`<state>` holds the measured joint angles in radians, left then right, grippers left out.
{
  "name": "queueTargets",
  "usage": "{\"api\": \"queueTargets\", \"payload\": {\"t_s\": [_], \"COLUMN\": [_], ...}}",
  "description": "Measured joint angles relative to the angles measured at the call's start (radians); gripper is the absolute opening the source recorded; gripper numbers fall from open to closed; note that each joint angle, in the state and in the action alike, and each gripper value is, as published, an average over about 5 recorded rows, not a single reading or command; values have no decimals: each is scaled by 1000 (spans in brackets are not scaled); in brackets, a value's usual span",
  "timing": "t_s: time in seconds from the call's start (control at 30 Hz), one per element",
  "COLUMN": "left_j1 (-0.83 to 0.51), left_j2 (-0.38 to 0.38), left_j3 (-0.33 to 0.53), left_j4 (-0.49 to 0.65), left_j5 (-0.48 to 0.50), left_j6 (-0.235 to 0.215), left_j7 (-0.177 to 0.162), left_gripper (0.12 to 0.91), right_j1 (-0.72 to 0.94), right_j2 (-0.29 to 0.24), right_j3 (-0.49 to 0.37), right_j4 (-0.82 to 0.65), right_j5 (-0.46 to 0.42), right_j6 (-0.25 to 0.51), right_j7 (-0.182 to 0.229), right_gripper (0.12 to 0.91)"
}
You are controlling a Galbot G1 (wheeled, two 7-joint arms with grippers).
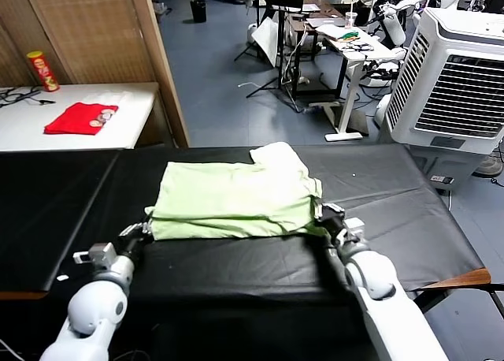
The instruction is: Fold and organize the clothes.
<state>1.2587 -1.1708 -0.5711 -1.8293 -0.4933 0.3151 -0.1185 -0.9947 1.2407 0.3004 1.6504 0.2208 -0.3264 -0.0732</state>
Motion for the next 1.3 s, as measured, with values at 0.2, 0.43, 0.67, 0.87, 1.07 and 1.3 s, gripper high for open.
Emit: {"api": "queueTargets", "payload": {"t_s": [0.2,0.43,0.67,0.87,1.07,1.3], "left_j1": [30,81,86,84,125,229], "left_j2": [-1,-2,-4,1,27,82], "left_j3": [-13,-17,-19,-21,-27,-42], "left_j4": [-13,-20,5,22,-17,-127], "left_j5": [8,4,-44,-57,-47,-34], "left_j6": [0,10,21,20,39,60], "left_j7": [2,11,32,32,-3,-26], "left_gripper": [455,768,772,477,184,132], "right_j1": [-106,-215,-243,-264,-305,-410], "right_j2": [-40,-56,-38,-27,-30,-49], "right_j3": [42,69,70,78,98,139], "right_j4": [125,216,209,220,282,397], "right_j5": [8,4,-18,-19,44,88], "right_j6": [-59,-72,-71,-77,-132,-205], "right_j7": [1,-4,-7,15,64,96], "right_gripper": [743,735,394,133,122,122]}}
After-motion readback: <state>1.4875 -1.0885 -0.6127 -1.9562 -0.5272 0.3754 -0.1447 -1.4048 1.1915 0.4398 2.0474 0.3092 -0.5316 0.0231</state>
